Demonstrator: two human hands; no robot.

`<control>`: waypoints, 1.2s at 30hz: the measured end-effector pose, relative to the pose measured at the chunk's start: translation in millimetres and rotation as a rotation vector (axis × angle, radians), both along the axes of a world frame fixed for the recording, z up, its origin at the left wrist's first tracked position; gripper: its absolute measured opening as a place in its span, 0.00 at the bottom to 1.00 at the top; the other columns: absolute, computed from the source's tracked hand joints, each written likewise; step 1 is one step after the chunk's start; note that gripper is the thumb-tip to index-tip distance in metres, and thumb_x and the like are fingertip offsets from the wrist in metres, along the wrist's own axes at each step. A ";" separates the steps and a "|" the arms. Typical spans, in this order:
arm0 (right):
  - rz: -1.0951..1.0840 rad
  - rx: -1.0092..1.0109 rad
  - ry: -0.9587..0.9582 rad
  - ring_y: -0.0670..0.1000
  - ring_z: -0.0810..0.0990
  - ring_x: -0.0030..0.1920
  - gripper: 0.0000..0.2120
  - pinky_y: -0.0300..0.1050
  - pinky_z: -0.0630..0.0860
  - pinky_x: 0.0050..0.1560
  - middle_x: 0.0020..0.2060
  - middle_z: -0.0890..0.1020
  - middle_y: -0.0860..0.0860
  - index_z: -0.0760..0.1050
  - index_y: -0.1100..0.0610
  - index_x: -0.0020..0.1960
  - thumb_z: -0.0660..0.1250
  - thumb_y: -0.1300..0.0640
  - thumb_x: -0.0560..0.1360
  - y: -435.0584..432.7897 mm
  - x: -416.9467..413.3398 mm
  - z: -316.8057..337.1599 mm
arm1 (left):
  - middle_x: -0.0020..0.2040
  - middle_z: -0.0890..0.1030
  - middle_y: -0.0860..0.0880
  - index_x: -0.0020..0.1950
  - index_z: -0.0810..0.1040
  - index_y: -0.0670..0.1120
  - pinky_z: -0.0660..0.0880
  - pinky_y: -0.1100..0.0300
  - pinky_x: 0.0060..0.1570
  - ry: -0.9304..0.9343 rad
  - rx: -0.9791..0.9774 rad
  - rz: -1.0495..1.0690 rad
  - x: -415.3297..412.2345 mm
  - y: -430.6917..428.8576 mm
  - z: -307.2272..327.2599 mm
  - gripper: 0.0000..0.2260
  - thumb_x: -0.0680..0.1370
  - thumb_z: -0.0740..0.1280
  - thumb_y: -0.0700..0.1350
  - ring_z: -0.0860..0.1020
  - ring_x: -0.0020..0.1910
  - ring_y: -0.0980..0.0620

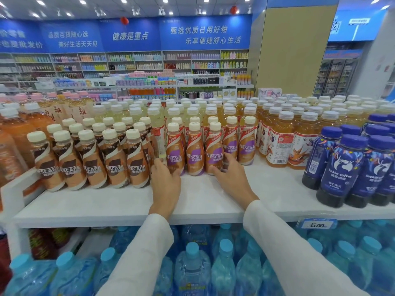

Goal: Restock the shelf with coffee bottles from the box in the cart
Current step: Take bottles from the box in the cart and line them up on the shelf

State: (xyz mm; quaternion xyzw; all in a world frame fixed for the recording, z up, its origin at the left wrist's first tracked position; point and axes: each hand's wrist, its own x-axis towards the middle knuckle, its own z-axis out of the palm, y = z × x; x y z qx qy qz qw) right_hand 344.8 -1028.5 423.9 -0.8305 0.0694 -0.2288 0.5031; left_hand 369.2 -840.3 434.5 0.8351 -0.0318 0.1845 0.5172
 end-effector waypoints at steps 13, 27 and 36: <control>0.007 0.016 -0.015 0.47 0.77 0.64 0.26 0.50 0.76 0.67 0.67 0.77 0.45 0.67 0.47 0.72 0.72 0.50 0.77 0.5 -3.6 2.7 | 0.67 0.79 0.48 0.73 0.72 0.46 0.71 0.53 0.66 -0.010 -0.074 -0.095 9.6 2.4 -0.7 0.26 0.76 0.75 0.42 0.77 0.66 0.48; -0.002 -0.008 0.002 0.48 0.77 0.65 0.27 0.53 0.76 0.67 0.68 0.77 0.45 0.67 0.48 0.73 0.72 0.48 0.77 0.5 -3.1 2.4 | 0.68 0.79 0.48 0.73 0.72 0.47 0.71 0.54 0.64 0.014 -0.094 -0.086 7.6 2.4 -0.9 0.26 0.76 0.75 0.44 0.76 0.66 0.47; 0.056 0.001 0.020 0.48 0.76 0.66 0.27 0.50 0.75 0.68 0.68 0.76 0.45 0.68 0.50 0.73 0.71 0.48 0.77 3.1 -25.1 12.0 | 0.64 0.76 0.54 0.74 0.70 0.45 0.72 0.58 0.61 0.011 -0.077 -0.124 -23.8 10.3 1.8 0.26 0.78 0.72 0.48 0.75 0.62 0.53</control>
